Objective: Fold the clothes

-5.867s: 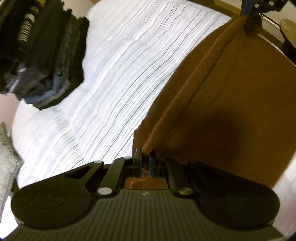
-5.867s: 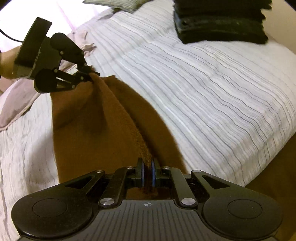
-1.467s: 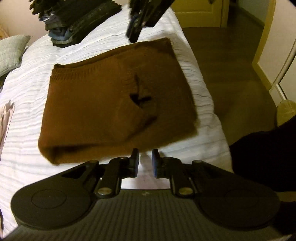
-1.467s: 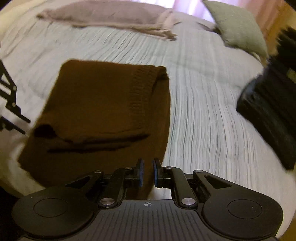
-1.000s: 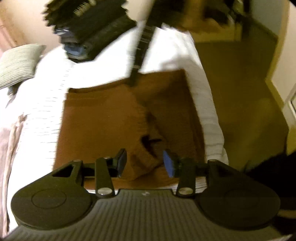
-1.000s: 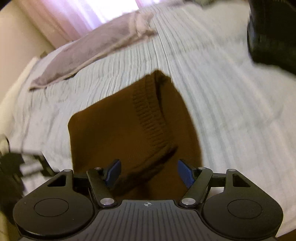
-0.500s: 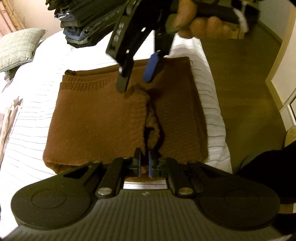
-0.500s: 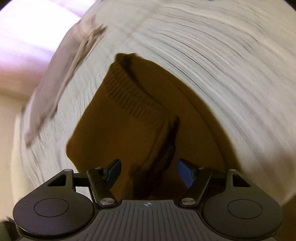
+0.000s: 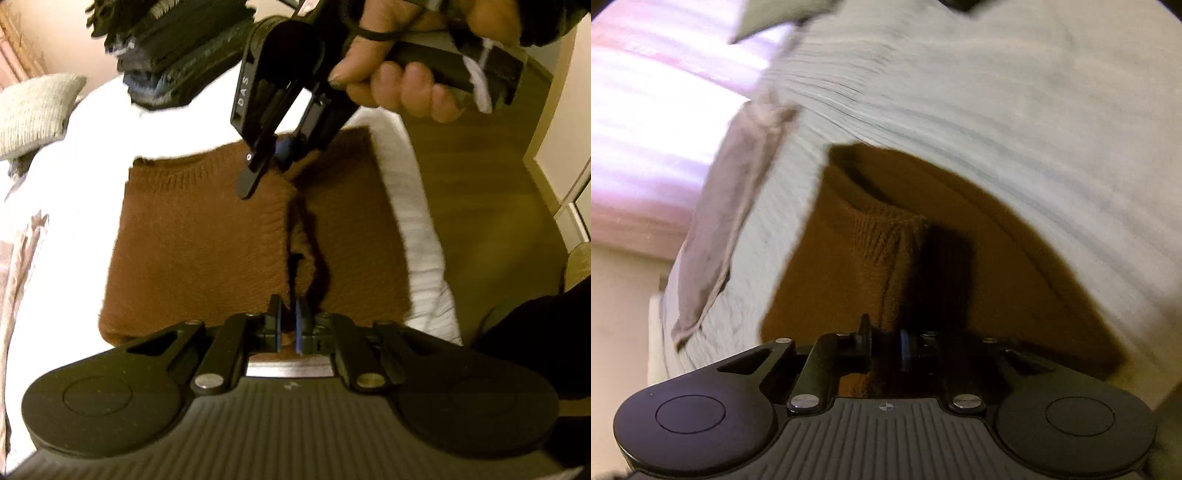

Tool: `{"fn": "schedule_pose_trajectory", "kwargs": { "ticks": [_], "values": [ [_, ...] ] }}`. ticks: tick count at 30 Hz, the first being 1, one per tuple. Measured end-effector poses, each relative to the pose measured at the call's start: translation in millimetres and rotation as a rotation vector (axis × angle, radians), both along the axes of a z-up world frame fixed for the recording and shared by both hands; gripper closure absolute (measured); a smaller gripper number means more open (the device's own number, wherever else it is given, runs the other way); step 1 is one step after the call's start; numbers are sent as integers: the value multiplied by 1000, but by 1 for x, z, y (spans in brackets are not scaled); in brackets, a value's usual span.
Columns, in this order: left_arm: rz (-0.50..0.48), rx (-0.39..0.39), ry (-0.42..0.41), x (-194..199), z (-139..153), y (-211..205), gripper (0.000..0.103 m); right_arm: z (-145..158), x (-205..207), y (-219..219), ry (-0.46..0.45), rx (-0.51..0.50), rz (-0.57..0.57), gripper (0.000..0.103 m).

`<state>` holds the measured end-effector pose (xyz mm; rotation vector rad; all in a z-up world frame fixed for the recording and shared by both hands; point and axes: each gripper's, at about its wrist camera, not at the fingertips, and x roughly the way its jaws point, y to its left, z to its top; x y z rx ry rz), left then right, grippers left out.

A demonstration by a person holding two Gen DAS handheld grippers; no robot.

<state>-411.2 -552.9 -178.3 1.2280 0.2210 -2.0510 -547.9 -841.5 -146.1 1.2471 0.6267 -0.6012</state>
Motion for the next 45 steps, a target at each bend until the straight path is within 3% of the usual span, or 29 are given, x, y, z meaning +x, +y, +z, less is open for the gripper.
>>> {"fn": "schedule_pose_trajectory", "kwargs": {
  "ticks": [3, 7, 11, 14, 17, 21, 24, 26, 28, 31, 37, 38, 41, 45],
  "values": [
    [-28, 6, 21, -10, 5, 8, 99, 9, -13, 10, 39, -41, 25, 92],
    [-48, 75, 14, -22, -16, 15, 99, -22, -24, 19, 131, -3, 15, 91],
    [-26, 91, 26, -17, -15, 14, 97, -17, -30, 25, 128, -27, 32, 91],
    [14, 95, 50, -5, -5, 14, 87, -13, -33, 26, 125, -23, 36, 91],
    [77, 62, 62, 19, 9, 10, 86, -13, -32, 23, 111, 5, 30, 91],
    [208, 35, 12, 53, 11, -14, 74, -9, -29, 23, 102, 33, 53, 91],
    [222, -38, -108, 63, 3, -32, 69, -16, -30, 18, 109, 60, 51, 91],
    [159, -89, -190, 66, -4, -39, 67, -17, -31, 16, 104, 65, 55, 70],
    [74, -141, -249, 66, -11, -43, 63, -12, -34, 16, 102, 50, 53, 64],
    [-59, -205, -306, 67, -21, -47, 62, -5, -44, 30, 88, 60, 21, 64],
    [-255, -265, -303, 71, -38, -51, 64, -6, -46, 89, 47, 101, -118, 62],
    [-280, -273, -298, 72, -42, -52, 66, -8, -45, 99, 38, 106, -148, 58],
    [-338, -281, -288, 76, -49, -53, 90, -15, -37, 121, 19, 110, -201, 53],
    [-393, -283, -268, 80, -51, -54, 95, -21, -30, 133, 5, 99, -265, 53]
  ]
}}
